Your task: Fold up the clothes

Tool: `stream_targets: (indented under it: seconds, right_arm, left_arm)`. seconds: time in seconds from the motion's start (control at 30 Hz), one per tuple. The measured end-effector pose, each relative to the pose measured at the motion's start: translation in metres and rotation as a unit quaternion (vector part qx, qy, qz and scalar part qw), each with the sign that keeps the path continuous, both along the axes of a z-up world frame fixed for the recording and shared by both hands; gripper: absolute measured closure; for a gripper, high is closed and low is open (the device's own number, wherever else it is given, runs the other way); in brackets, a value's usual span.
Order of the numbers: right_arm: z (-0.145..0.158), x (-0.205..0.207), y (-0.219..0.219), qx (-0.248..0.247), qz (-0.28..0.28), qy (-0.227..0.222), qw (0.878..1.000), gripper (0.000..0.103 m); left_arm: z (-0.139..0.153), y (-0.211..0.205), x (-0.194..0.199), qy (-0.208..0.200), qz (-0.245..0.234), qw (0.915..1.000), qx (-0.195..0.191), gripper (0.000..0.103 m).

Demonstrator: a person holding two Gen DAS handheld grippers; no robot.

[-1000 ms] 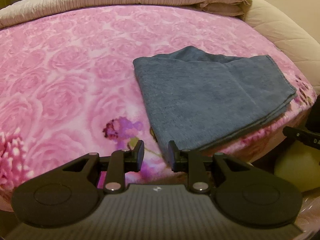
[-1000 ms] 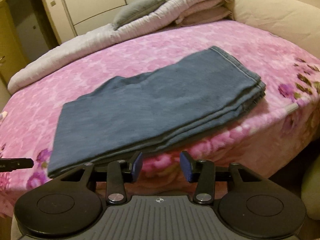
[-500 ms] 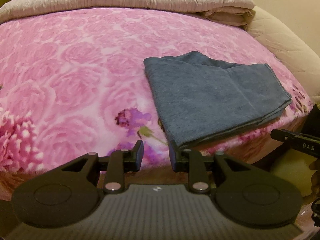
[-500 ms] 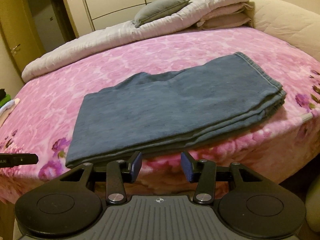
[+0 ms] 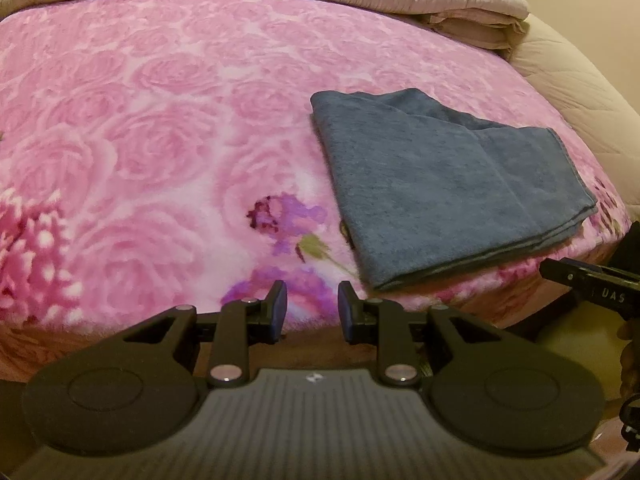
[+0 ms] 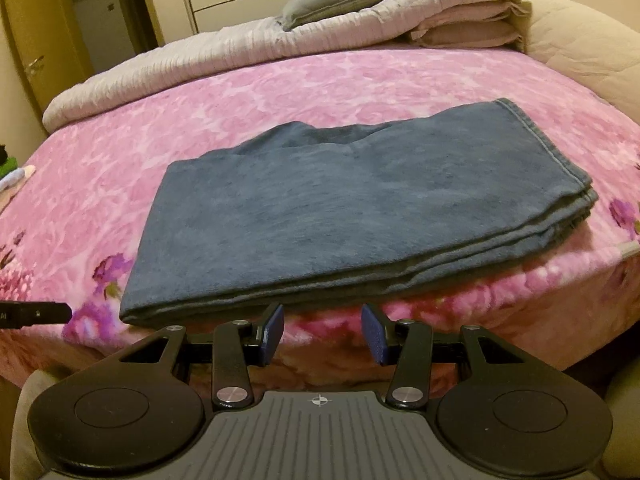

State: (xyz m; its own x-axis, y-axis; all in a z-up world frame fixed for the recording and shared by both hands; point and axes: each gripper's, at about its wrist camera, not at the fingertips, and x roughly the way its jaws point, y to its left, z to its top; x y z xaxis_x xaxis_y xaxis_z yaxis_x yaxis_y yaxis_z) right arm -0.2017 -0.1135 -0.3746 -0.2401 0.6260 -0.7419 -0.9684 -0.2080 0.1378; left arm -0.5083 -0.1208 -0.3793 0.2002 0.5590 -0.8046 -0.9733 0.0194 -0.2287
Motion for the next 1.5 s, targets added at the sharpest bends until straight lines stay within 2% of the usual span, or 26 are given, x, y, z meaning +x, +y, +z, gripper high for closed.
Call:
stream_targets:
  seconds: [0.13,0.23,0.3,0.47,0.63,0.77,0.87,1.0,1.07,1.17,1.27,1.3,1.33,1.37,1.4,1.47,1.5]
  right_arm:
    - [-0.001,-0.008,0.002,0.020,0.022,-0.015,0.999,0.056]
    - [0.002,-0.024,-0.003,0.068,0.082,-0.042,0.993,0.056]
    - [0.000,-0.041,-0.010,0.100,0.137,-0.081,0.982,0.056]
    - [-0.012,-0.083,-0.026,0.160,0.265,-0.172,0.935,0.056]
    - [-0.040,-0.108,-0.042,0.181,0.334,-0.242,0.893,0.056]
    - [-0.063,-0.116,-0.049,0.193,0.358,-0.293,0.865,0.056]
    - [-0.085,-0.122,-0.053,0.204,0.379,-0.340,0.836,0.055]
    - [-0.103,-0.130,-0.061,0.251,0.388,-0.379,0.802,0.054]
    - [-0.113,-0.137,-0.061,0.266,0.397,-0.403,0.781,0.055]
    - [-0.134,-0.146,-0.063,0.299,0.410,-0.443,0.739,0.055]
    - [-0.147,-0.143,-0.069,0.327,0.414,-0.459,0.715,0.063]
    - [-0.148,-0.141,-0.069,0.329,0.413,-0.454,0.718,0.073]
    - [-0.143,-0.138,-0.066,0.324,0.406,-0.433,0.737,0.080]
    - [-0.133,-0.134,-0.060,0.317,0.395,-0.400,0.764,0.084]
    - [-0.119,-0.129,-0.053,0.306,0.379,-0.355,0.798,0.089]
    - [-0.086,-0.111,-0.035,0.280,0.325,-0.238,0.871,0.091]
    - [-0.068,-0.099,-0.027,0.268,0.291,-0.178,0.901,0.091]
  left_arm:
    - [-0.002,0.004,-0.004,-0.008,-0.001,1.0000,-0.002,0.081]
    - [-0.005,0.006,-0.008,-0.018,-0.001,0.9998,-0.007,0.081]
    - [-0.007,0.007,-0.010,-0.019,0.001,0.9998,-0.010,0.081]
    - [-0.011,0.008,-0.014,-0.035,0.003,0.9993,-0.014,0.081]
    - [-0.014,0.008,-0.023,-0.075,0.006,0.9971,-0.012,0.081]
    - [-0.020,0.012,-0.034,-0.110,0.020,0.9935,-0.017,0.081]
    - [-0.022,0.012,-0.038,-0.116,0.027,0.9928,-0.018,0.081]
    - [-0.024,0.013,-0.040,-0.118,0.031,0.9924,-0.018,0.081]
    - [-0.024,0.013,-0.041,-0.121,0.032,0.9920,-0.021,0.081]
    - [-0.026,0.013,-0.042,-0.125,0.033,0.9913,-0.024,0.081]
    - [-0.028,0.014,-0.041,-0.130,0.034,0.9906,-0.028,0.081]
    - [-0.028,0.014,-0.041,-0.130,0.034,0.9905,-0.030,0.081]
    - [-0.027,0.015,-0.041,-0.129,0.033,0.9906,-0.029,0.081]
    - [-0.025,0.016,-0.040,-0.128,0.033,0.9909,-0.027,0.081]
    - [-0.022,0.017,-0.039,-0.125,0.031,0.9914,-0.024,0.081]
    - [-0.016,0.021,-0.034,-0.120,0.025,0.9923,-0.016,0.081]
    - [-0.012,0.024,-0.032,-0.118,0.020,0.9927,-0.012,0.081]
